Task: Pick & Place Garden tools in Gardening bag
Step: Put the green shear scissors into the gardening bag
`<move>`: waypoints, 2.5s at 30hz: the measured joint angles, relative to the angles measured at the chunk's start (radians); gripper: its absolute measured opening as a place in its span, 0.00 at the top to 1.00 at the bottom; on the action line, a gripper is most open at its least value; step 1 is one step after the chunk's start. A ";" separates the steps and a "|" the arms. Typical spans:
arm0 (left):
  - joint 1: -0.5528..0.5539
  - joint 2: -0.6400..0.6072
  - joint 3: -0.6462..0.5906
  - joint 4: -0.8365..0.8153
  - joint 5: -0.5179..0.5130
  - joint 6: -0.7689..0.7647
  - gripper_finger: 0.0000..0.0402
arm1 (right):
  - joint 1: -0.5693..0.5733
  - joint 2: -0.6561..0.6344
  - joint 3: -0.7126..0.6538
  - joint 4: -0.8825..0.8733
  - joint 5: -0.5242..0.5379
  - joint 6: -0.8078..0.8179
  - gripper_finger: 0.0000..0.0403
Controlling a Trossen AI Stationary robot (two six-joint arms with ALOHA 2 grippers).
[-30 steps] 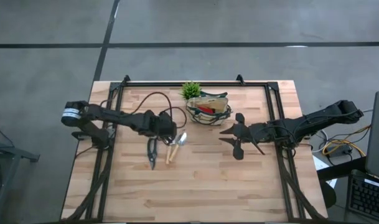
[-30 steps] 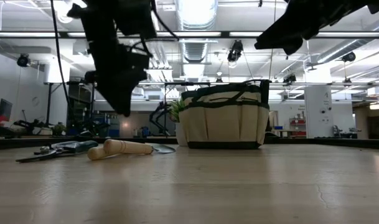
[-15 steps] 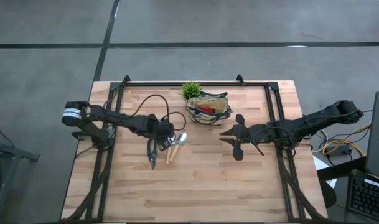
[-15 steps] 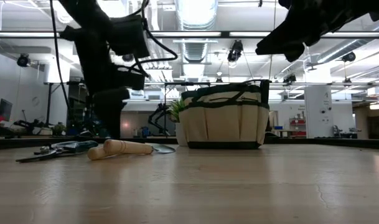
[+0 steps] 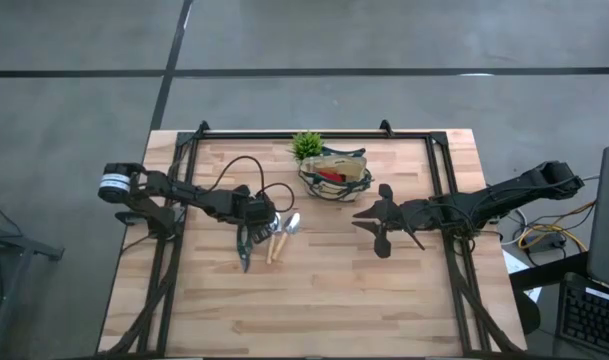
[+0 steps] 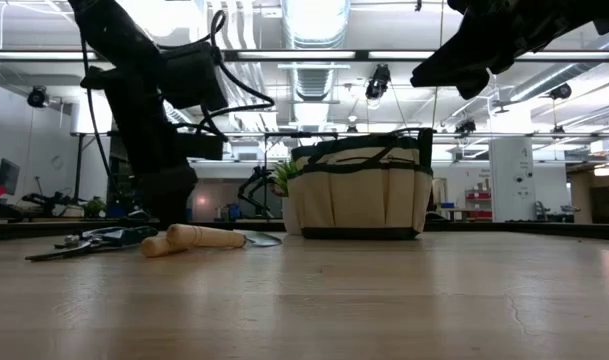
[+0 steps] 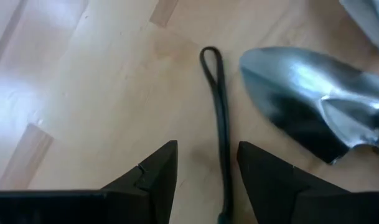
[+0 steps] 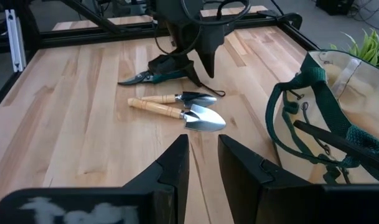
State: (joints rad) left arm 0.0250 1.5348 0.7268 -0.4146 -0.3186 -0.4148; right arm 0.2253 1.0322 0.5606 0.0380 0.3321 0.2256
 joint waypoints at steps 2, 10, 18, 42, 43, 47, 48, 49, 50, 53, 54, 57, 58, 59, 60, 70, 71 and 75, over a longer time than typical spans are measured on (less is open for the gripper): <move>0.000 -0.001 -0.013 0.027 0.007 -0.002 0.57 | 0.000 0.000 0.000 0.000 0.000 0.000 0.80; 0.000 -0.003 -0.047 0.052 -0.004 -0.026 0.63 | 0.000 0.000 -0.001 0.003 0.000 0.000 0.80; -0.001 -0.002 -0.079 0.129 0.027 -0.024 0.90 | 0.000 0.000 -0.004 0.004 0.001 0.003 0.84; -0.032 -0.115 -0.044 0.218 0.054 0.060 1.00 | 0.000 0.000 -0.004 0.006 0.001 0.003 0.84; -0.037 -0.127 -0.044 0.236 0.059 0.060 1.00 | 0.000 0.000 -0.004 0.007 0.001 0.007 0.84; -0.061 -0.166 -0.044 0.318 0.083 0.081 1.00 | 0.000 0.000 -0.004 0.008 0.000 0.060 0.85; -0.067 -0.176 -0.044 0.346 0.096 0.089 1.00 | 0.000 0.000 -0.004 0.008 -0.007 0.067 0.84; -0.073 -0.184 -0.044 0.369 0.104 0.096 1.00 | 0.000 0.000 -0.004 0.010 -0.028 0.074 0.84; -0.079 -0.191 -0.044 0.395 0.112 0.102 1.00 | 0.000 0.000 -0.006 0.020 -0.054 0.081 0.84; -0.095 -0.200 -0.044 0.452 0.123 0.118 1.00 | 0.001 0.016 -0.018 0.109 -0.143 0.096 0.81; -0.100 -0.202 -0.044 0.471 0.124 0.122 1.00 | 0.002 0.024 -0.025 0.149 -0.173 0.097 0.81; -0.111 -0.207 -0.043 0.532 0.145 0.132 1.00 | 0.005 0.080 -0.042 0.284 -0.221 0.102 0.78; -0.116 -0.208 -0.043 0.549 0.153 0.135 1.00 | 0.005 0.101 -0.047 0.309 -0.224 0.106 0.77; -0.119 -0.209 -0.043 0.569 0.159 0.138 1.00 | 0.004 0.125 -0.048 0.332 -0.225 0.108 0.76; -0.122 -0.211 -0.043 0.583 0.167 0.144 1.00 | 0.004 0.155 -0.048 0.362 -0.223 0.108 0.75; -0.141 -0.212 -0.040 0.693 0.210 0.160 1.00 | 0.003 0.466 0.000 0.666 -0.167 0.032 0.63; -0.145 -0.212 -0.040 0.703 0.214 0.162 1.00 | 0.002 0.486 0.005 0.708 -0.159 0.013 0.62; -0.160 -0.212 -0.040 0.733 0.218 0.172 1.00 | 0.000 0.545 0.016 0.866 -0.146 -0.034 0.58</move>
State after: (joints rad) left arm -0.1352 1.3231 0.6865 0.3184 -0.1009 -0.2428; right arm 0.2256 1.5774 0.5765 0.9039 0.1864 0.1919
